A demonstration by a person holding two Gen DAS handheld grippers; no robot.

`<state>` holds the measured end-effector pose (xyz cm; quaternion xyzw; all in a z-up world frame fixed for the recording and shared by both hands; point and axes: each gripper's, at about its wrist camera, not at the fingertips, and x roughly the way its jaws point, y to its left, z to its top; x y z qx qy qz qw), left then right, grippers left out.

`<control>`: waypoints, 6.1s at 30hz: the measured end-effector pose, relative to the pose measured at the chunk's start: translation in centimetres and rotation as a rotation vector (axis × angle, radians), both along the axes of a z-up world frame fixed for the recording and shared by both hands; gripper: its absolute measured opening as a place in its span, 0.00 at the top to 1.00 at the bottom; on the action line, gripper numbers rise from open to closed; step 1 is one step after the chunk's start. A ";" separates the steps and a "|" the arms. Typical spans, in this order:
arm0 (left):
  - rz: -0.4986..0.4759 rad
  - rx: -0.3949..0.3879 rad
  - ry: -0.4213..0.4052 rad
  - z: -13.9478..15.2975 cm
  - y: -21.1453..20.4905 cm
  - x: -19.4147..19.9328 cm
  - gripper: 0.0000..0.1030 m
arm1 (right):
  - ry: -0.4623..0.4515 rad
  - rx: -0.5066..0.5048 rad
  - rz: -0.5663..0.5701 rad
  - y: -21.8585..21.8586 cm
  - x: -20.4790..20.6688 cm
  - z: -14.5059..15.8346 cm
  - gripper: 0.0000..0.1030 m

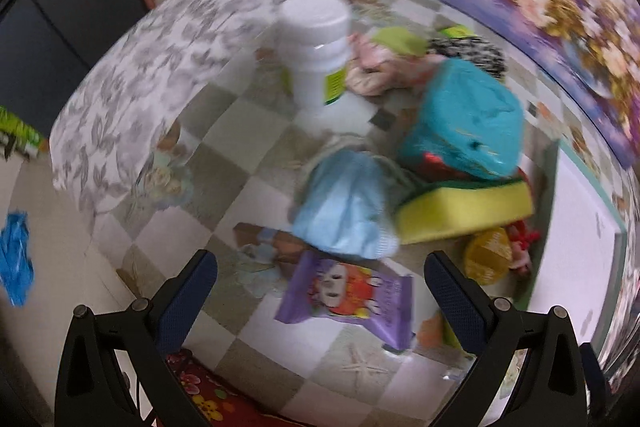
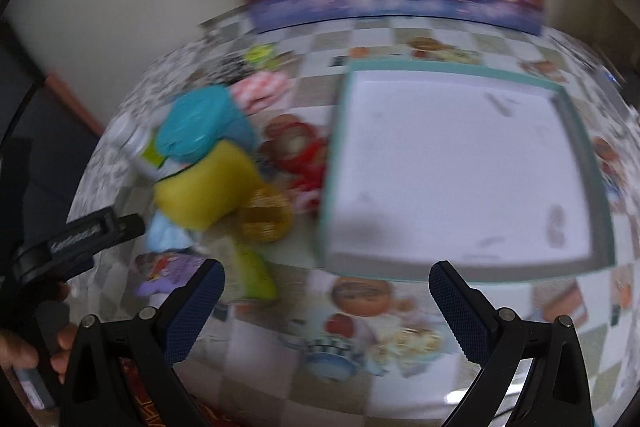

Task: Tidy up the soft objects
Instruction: 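Reach right gripper to green tissue pack while left gripper reaches purple snack bag, then close right gripper on tissue pack while left gripper closes on snack bag, then carry tissue pack with right gripper while left gripper carries snack bag over tray, then open right gripper dropping tissue pack while left gripper drops snack bag into tray, then withdraw both grippers from the tray back toward the item pile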

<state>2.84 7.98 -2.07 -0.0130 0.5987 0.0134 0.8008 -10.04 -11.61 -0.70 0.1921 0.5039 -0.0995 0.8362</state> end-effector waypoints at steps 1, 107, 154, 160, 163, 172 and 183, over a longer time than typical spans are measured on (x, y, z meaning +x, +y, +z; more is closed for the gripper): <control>0.013 0.002 0.012 -0.3 0.3 0.1 0.00 | -0.001 0.009 0.027 0.7 0.4 -0.1 0.00; -0.415 -0.268 -0.035 4.2 -14.0 -7.0 0.60 | -0.052 0.009 -0.292 -10.8 -2.8 2.7 0.76; -0.599 -0.258 -0.087 -0.2 -26.4 -2.5 0.21 | -0.039 -0.026 -0.577 -22.6 -4.1 -0.2 0.42; -0.529 -0.225 -0.101 -0.5 -24.5 -1.7 0.17 | -0.009 -0.042 -0.556 -21.9 -4.2 -0.6 0.31; -0.511 -0.214 -0.112 -0.7 -24.0 -1.5 0.12 | 0.003 -0.057 -0.525 -21.4 -3.9 -0.8 0.29; -0.465 -0.208 -0.149 -1.1 -22.7 -1.0 0.03 | 0.014 -0.111 -0.501 -20.5 -3.8 -0.9 0.00; -0.494 -0.172 -0.133 -0.4 -22.0 -1.8 0.02 | 0.031 -0.144 -0.487 -19.6 -4.1 -0.4 0.00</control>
